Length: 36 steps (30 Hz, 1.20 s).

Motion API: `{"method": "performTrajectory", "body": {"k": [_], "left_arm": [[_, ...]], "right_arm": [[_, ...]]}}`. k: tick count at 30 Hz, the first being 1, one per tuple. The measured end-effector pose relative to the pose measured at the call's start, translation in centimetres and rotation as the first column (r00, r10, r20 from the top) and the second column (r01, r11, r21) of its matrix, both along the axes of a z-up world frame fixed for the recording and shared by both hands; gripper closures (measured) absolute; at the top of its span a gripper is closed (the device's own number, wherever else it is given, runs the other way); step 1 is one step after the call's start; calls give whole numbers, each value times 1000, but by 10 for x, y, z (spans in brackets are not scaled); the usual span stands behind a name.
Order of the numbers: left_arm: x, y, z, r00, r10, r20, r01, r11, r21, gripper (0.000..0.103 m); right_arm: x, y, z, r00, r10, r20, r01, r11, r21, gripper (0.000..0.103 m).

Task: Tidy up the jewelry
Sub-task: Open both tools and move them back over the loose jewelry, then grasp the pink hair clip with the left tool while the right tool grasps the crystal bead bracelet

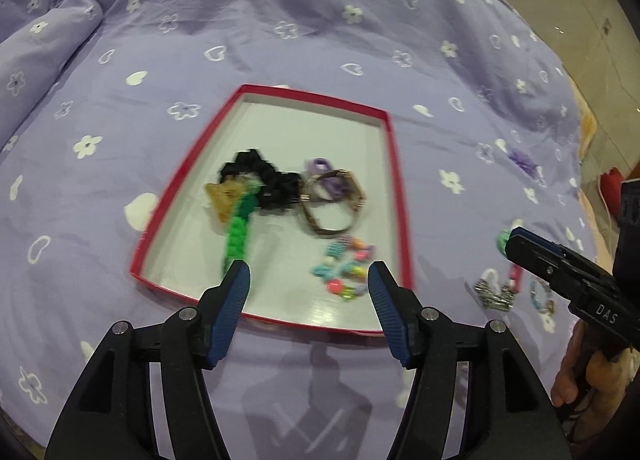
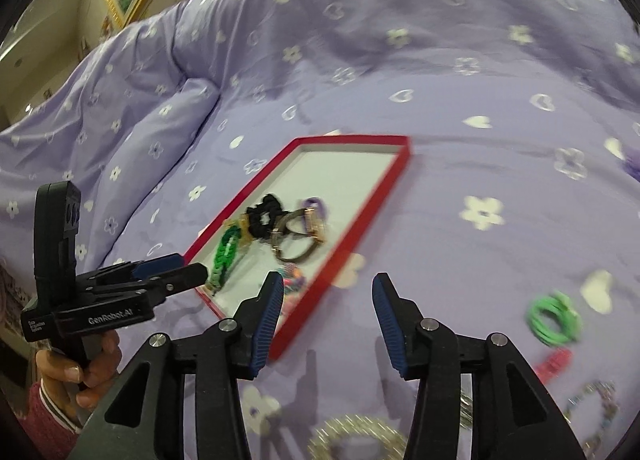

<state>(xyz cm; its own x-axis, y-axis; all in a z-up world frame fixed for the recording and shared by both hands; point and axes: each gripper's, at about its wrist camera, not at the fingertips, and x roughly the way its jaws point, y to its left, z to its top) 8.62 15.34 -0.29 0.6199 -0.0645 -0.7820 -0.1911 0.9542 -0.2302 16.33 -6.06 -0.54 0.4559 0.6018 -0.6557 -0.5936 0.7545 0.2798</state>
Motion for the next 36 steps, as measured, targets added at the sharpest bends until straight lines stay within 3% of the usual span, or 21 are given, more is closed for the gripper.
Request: {"method": "performTrajectory", "body": {"k": [21,27,36], "left_arm": [[15,-102,14,976,-217,3,217,976,21,42],[21,-123,12,964,-267,-13,267,963,18,42],[39,-170,6,922,-384,-39,386,922,41,42]], "right_arm": [[-27,-163,6,957,-291,22,291,957,-8,53],[-30,-186,-4,945,-327,5,327,945,-23,53],[-15,-192,-24,951,-310,-12,308,946,-103,54]]}}
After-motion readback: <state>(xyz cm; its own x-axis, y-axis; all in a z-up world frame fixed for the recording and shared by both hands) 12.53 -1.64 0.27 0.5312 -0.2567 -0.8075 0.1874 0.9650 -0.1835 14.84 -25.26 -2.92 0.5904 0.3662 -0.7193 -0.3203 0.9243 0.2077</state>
